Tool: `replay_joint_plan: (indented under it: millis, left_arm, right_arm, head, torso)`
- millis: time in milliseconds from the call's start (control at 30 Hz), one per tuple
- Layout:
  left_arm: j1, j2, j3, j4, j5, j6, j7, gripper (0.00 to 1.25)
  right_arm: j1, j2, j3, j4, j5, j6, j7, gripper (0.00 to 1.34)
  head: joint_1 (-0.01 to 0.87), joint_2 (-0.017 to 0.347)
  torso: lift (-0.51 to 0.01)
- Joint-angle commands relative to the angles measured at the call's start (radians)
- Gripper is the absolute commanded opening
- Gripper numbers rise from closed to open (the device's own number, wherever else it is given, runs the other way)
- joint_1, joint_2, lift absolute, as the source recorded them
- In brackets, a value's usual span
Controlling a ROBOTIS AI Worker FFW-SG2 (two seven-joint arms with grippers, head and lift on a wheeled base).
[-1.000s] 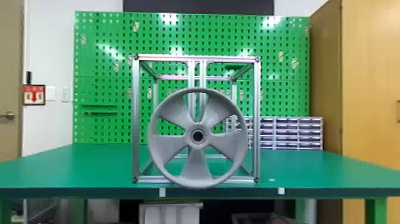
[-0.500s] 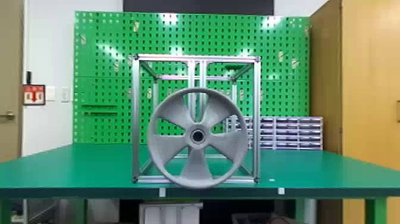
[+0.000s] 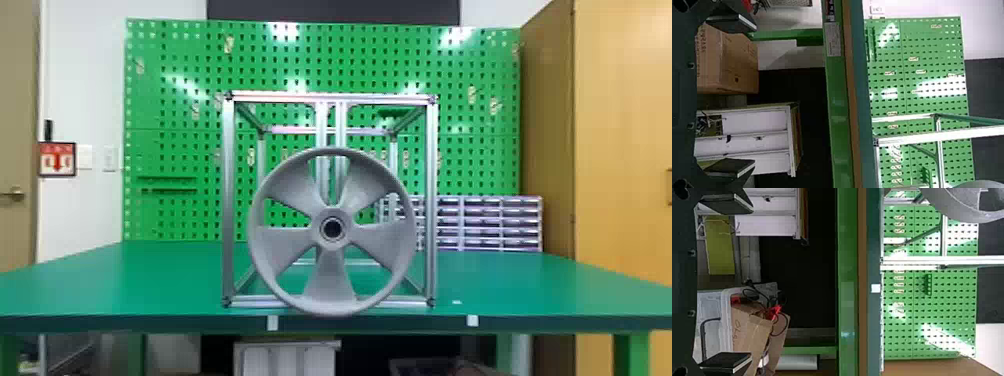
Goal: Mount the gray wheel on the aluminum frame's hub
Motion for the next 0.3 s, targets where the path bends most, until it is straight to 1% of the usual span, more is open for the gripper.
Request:
replay_joint_plan:
  millis: [0,267]
  left_arm:
    - [-0.003,0.000,-0.002,0.002,0.001,0.000,0.000,1.16]
    - [-0.003,-0.002,-0.004,0.003,0.004,0.000,0.000,1.16]
  right_arm:
    - [0.000,0.002,0.000,0.002,-0.001,0.000,0.000,1.34]
    - [-0.001,0.002,0.000,0.002,-0.001,0.000,0.000,1.34]
  head:
    - [-0.005,0.006]
    - [-0.005,0.006]
  torso:
    - [-0.499]
    - [-0.499]
